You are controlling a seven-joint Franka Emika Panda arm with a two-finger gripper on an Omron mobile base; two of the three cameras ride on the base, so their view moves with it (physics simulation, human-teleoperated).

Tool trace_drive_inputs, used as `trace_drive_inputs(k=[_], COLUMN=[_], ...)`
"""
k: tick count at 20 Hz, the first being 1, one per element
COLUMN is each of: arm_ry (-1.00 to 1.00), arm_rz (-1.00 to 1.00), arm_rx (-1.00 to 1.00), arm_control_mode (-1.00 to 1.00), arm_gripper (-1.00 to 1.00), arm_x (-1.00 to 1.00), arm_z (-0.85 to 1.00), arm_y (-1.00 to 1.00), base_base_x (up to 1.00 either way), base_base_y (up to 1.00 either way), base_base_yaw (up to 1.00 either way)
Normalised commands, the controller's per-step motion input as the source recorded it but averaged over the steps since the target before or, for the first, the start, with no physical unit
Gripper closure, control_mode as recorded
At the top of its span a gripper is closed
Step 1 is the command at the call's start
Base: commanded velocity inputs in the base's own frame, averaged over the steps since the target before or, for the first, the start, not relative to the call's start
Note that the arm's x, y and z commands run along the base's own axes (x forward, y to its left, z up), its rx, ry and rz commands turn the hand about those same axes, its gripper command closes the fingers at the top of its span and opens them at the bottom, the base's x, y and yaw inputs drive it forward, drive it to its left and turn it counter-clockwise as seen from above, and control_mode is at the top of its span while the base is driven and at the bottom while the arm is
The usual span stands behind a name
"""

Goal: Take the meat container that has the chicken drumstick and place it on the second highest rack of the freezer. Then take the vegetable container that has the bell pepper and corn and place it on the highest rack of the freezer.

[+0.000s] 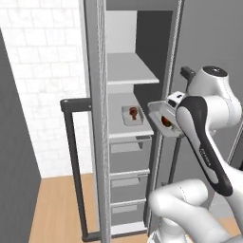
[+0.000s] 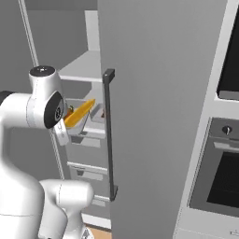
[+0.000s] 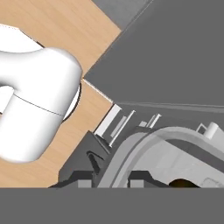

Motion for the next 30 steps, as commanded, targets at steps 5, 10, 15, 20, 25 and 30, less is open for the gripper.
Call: trace_drive_inputs(k=[5, 10, 15, 20, 25, 30], arm_ry=[0.00, 0.00, 0.00, 0.00, -0.03, -0.19], arm_rz=[0.00, 0.00, 0.00, 0.00, 0.00, -0.05], arm_rx=[0.00, 0.00, 0.00, 0.00, 0.00, 0.00], arm_control_mode=[1.00, 1.00, 1.00, 1.00, -1.00, -1.00], arm_gripper=[1.00, 1.00, 1.00, 1.00, 1.00, 1.00], arm_x=[0.00, 0.00, 0.00, 0.00, 0.00, 0.03], arm_z=[0.00, 0.00, 0.00, 0.00, 0.00, 0.47], arm_y=[0.00, 0.00, 0.00, 0.00, 0.00, 0.05], base_base_x=[0.49, 0.24, 0.40, 0.10, 0.00, 0.00], base_base_y=[0.22, 0.50, 0.35, 0.05, 0.00, 0.00], base_base_yaw=[0.15, 0.06, 0.00, 0.00, 0.00, 0.00])
